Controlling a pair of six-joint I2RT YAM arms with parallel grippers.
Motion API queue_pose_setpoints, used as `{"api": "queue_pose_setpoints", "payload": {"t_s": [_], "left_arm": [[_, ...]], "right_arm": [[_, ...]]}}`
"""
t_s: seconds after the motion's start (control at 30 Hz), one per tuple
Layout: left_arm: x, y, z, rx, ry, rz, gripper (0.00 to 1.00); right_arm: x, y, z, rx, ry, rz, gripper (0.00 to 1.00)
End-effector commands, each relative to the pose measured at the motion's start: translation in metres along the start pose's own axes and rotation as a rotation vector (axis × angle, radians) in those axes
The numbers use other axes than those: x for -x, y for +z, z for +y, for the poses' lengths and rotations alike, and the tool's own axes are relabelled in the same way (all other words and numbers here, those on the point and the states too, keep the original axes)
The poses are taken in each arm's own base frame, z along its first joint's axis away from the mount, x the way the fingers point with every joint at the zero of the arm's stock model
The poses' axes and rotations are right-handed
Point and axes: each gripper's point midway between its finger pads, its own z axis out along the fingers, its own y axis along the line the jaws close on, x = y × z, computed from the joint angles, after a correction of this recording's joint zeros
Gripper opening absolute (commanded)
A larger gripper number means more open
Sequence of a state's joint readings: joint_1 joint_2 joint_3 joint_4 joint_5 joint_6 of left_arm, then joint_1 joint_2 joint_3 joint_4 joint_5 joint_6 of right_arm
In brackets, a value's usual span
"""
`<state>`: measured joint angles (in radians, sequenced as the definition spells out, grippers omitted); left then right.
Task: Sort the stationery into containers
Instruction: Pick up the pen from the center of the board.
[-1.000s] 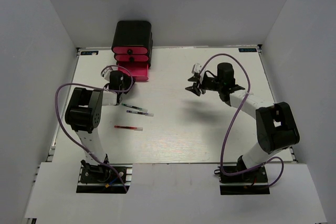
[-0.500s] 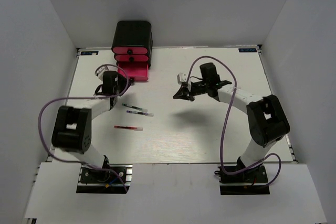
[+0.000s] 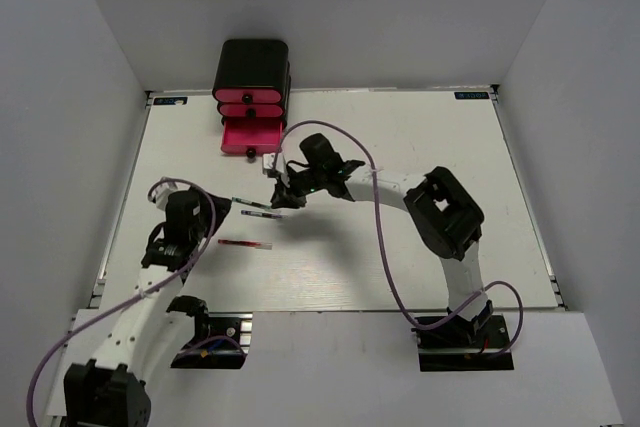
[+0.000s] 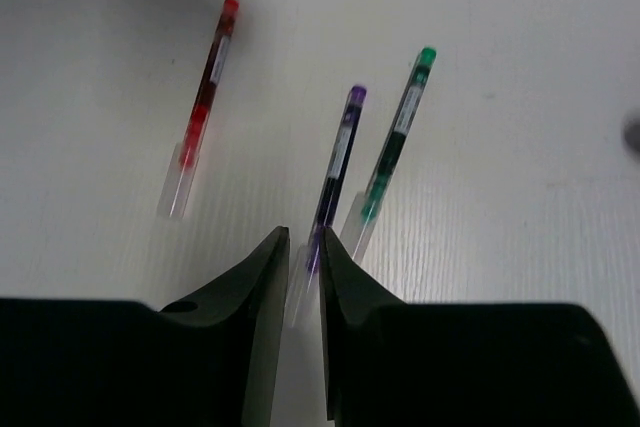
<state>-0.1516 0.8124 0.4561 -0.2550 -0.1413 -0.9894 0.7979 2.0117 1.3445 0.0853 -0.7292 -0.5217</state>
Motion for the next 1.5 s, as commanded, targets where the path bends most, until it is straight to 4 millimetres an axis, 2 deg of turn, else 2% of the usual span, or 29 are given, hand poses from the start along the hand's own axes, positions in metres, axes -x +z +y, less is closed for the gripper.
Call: {"api": "queue_pose_setpoints", "payload": {"t_s": [0.0,0.03,0.07,0.13,0.2,0.43,0.6,0.8,1.0,1.07,1.23,1.4,1.47], "left_arm": [[-0.018,-0.023,0.036,0.117,-0.060,0.053,0.61],[-0.020,-0.026,0.040,0.122,-0.077,0.055,0.61],[-0.022,-0.029,0.044,0.127,-0.086,0.057,0.61],[-0.024,-0.039,0.047,0.117,-0.107,0.049,0.61],[-0.027,-0.043,0.053,0.122,-0.119,0.051,0.61],[-0.031,-0.052,0.061,0.142,-0.126,0.063,0.61],[-0.035,-0.051,0.063,0.145,-0.126,0.077,0.61],[-0.036,-0.052,0.065,0.153,-0.125,0.082,0.61],[-0.042,-0.054,0.068,0.160,-0.133,0.106,0.63],[-0.045,-0.055,0.069,0.163,-0.133,0.120,0.63],[-0.045,-0.055,0.069,0.163,-0.133,0.120,0.67],[-0.044,-0.057,0.062,0.146,-0.145,0.132,0.67],[-0.043,-0.058,0.058,0.134,-0.147,0.136,0.69]], "right_arm": [[0.026,0.024,-0.018,-0.080,0.052,-0.025,0.25],[0.032,0.025,-0.025,-0.099,0.061,-0.033,0.25],[0.027,0.034,-0.027,-0.100,0.070,-0.024,0.25],[0.028,0.044,-0.025,-0.096,0.064,-0.023,0.26],[0.019,0.055,-0.020,-0.095,0.067,-0.002,0.26],[0.010,0.074,-0.031,-0.190,0.101,0.007,0.26],[0.015,0.077,-0.046,-0.247,0.096,-0.008,0.26],[0.007,0.077,-0.047,-0.248,0.101,0.002,0.26],[0.009,0.075,-0.056,-0.288,0.072,-0.002,0.26],[0.002,0.076,-0.057,-0.283,0.077,0.019,0.28],[0.004,0.081,-0.058,-0.277,0.050,0.039,0.30],[-0.010,0.077,-0.059,-0.284,0.052,0.107,0.32],[-0.010,0.076,-0.055,-0.270,0.047,0.118,0.32]]}}
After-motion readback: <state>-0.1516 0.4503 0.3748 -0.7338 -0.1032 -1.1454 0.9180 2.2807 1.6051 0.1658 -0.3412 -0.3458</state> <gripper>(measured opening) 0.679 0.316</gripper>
